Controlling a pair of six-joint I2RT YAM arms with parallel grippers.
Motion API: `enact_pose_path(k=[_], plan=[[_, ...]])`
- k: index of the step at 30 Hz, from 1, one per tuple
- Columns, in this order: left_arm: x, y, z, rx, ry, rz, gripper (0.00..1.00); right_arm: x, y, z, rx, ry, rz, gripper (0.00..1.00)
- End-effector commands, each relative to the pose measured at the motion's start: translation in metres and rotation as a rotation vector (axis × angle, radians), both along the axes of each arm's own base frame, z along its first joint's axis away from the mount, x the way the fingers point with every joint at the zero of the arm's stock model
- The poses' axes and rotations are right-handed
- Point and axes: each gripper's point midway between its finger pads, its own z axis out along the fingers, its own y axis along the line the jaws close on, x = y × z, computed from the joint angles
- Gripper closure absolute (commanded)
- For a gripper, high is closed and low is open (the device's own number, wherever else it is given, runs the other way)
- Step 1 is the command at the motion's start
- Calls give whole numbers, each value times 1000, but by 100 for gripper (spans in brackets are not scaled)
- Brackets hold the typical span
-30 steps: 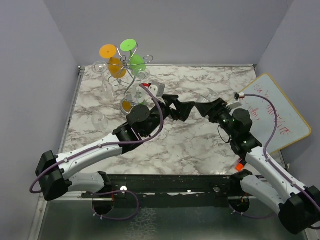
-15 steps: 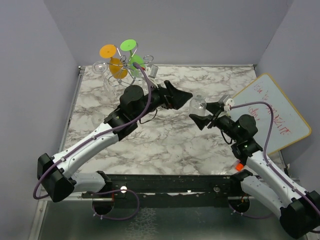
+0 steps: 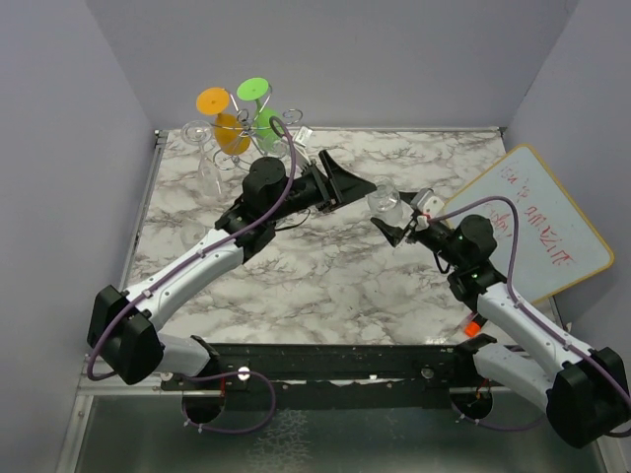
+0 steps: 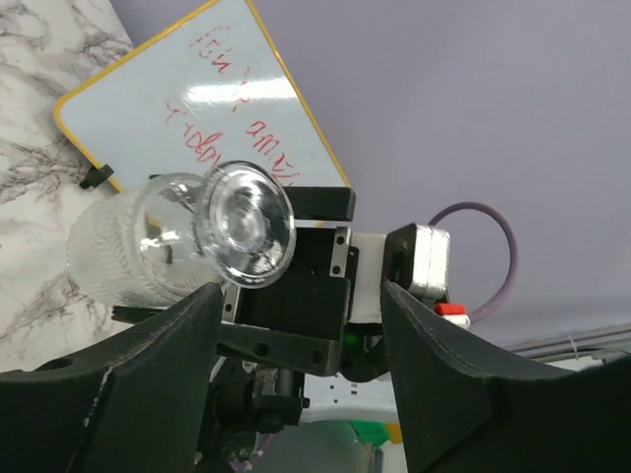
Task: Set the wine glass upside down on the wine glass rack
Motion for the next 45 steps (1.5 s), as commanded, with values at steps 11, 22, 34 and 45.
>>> enact_pose_path(k=[11,22,34,45], plan=[[16,1,31,-115,81,40,39,-26,11,82,133,-256,128,77],[-4,-8,32,-114,121,-99,71,-29,18,81,121,-248,175,78],[-17,-9,27,-85,96,-169,100,-24,19,78,137,-213,171,71],[-20,4,76,-207,112,-148,100,-28,20,61,109,-140,186,36]])
